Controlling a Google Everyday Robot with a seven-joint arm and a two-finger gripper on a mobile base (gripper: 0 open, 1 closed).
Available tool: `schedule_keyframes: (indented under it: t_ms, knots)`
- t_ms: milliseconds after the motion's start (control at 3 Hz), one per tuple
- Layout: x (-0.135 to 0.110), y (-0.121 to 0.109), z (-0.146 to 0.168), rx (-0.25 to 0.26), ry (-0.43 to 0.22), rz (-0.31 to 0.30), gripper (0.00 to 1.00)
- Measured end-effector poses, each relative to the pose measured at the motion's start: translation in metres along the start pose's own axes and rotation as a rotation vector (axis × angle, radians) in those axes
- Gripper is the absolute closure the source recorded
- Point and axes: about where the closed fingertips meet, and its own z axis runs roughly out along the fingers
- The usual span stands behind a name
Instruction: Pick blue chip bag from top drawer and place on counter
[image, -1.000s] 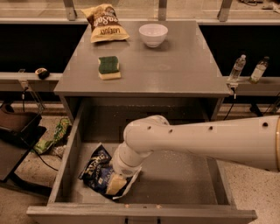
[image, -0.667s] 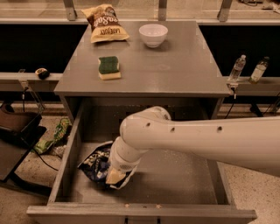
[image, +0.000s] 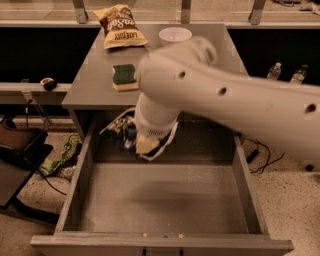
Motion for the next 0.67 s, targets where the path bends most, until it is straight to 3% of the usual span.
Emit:
schedule_keyframes:
  t_ms: [333, 667]
  knots:
    - [0.034, -0.079, -0.039, 0.023, 0.133, 0.067, 1.0]
    - [0.06, -0.132, -0.056, 0.037, 0.198, 0.172, 1.0]
